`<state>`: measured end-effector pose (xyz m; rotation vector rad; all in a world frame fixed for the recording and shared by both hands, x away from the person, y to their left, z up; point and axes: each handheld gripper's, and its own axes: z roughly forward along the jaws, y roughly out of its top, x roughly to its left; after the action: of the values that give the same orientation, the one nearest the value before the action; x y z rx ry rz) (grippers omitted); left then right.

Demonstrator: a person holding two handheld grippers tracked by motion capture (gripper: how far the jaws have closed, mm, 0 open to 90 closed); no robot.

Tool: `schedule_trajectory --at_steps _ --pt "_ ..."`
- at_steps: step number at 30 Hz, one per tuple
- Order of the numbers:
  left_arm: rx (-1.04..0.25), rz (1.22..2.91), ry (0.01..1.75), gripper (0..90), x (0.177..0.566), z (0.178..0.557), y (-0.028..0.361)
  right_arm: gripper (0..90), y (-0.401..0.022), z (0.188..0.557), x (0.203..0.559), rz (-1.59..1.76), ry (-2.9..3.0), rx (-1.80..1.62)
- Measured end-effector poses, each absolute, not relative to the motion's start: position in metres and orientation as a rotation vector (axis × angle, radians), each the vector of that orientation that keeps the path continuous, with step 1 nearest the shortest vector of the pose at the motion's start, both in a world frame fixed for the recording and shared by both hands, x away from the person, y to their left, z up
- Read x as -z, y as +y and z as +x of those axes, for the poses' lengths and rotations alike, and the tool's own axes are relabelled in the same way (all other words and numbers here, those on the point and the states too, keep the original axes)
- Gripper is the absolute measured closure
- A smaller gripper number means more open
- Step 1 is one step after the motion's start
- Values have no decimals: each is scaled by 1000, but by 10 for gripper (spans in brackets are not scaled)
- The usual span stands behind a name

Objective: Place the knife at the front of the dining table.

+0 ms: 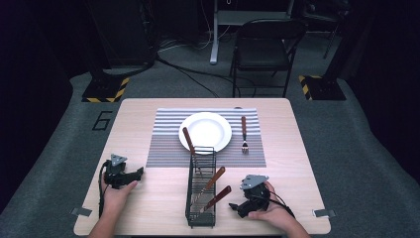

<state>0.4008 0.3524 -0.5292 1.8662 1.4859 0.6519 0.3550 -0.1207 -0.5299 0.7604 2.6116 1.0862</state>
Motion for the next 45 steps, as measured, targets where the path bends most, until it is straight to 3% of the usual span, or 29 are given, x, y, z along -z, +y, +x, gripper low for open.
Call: schedule_trajectory --at_steps 13,26,31,45 --pt "-650 1866 1486 245 528 399 353 1 -121 355 530 760 2611 -1086" --pt "-603 1886 1515 407 518 395 352 5 -121 355 530 761 2607 -1086" --pt "-553 1886 1464 465 492 392 340 5 -121 355 530 753 2611 -1082" --pt "-508 1898 1314 455 448 389 298 5 -121 355 530 754 2610 -1082"
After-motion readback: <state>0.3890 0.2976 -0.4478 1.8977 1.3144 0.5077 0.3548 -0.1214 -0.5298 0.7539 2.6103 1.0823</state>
